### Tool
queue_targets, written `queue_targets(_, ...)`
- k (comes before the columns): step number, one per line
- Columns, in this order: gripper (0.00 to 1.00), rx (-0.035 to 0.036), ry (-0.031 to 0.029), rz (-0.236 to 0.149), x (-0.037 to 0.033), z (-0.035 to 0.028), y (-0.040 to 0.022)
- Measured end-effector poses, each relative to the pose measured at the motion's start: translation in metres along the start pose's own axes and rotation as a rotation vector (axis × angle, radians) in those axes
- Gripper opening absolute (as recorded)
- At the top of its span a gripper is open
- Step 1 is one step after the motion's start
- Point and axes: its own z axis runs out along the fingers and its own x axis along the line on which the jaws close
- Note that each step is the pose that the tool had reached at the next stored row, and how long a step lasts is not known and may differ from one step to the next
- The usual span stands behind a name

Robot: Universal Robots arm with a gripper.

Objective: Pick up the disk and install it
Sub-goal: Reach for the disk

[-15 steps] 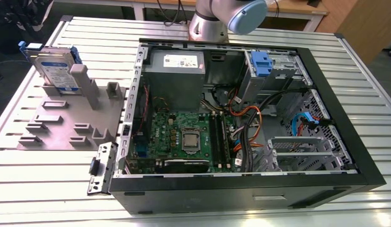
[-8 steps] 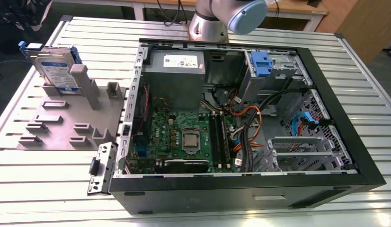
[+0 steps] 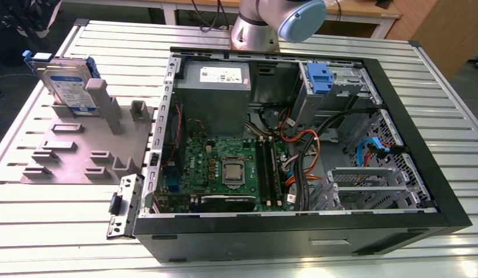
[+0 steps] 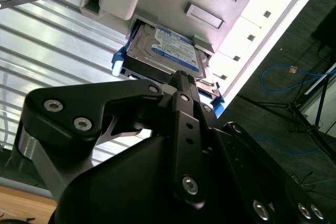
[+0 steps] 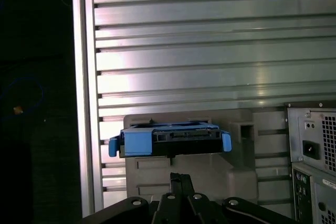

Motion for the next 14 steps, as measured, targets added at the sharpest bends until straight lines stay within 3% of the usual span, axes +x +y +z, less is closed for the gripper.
queue_targets(10, 0.11, 0.0, -0.0001, 0.0, 0.0005, 0.0009, 0.0007)
queue_targets(14, 0.11, 0.0, -0.0001, 0.0, 0.0073, 0.0042, 0.0082)
